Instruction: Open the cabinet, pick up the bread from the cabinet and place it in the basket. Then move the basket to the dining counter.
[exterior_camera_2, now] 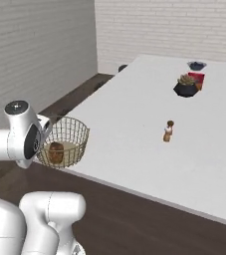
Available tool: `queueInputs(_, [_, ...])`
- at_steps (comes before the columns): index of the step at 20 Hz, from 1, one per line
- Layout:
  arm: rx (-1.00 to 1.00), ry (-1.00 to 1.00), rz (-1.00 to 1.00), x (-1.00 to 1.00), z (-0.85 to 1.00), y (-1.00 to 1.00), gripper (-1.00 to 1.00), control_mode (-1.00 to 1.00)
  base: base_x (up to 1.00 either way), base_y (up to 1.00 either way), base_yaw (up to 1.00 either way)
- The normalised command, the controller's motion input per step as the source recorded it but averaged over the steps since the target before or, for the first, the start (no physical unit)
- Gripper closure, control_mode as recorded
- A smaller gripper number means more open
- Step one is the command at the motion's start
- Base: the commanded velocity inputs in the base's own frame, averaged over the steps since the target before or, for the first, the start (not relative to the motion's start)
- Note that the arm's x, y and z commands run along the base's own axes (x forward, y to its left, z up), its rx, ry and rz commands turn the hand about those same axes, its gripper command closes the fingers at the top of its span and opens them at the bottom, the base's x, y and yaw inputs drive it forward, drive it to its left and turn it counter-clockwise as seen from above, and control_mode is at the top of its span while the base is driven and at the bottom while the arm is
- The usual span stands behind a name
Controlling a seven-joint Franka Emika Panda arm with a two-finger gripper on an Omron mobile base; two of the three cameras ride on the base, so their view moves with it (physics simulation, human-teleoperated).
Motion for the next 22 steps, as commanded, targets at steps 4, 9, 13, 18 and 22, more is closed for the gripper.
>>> queueInputs(4, [0.0, 0.0, 0.0, 0.0, 0.0, 0.0, 1.0, 1.0, 0.49, 1.0, -0.32])
queueInputs(9, [0.0, 0.0, 0.0, 0.0, 0.0, 0.0, 1.0, 1.0, 0.46, 0.98, -0.23])
queueInputs(13, [0.0, 0.0, 0.0, 0.0, 0.0, 0.0, 1.0, 1.0, 0.23, 0.39, -0.12])
queueInputs(18, [0.0, 0.0, 0.0, 0.0, 0.0, 0.0, 1.0, 1.0, 0.3, 0.03, -0.22])
queueInputs(22, [0.0, 0.0, -0.08, 0.23, 0.0, -0.03, 1.0, -1.0, 0.17, 0.01, -0.12])
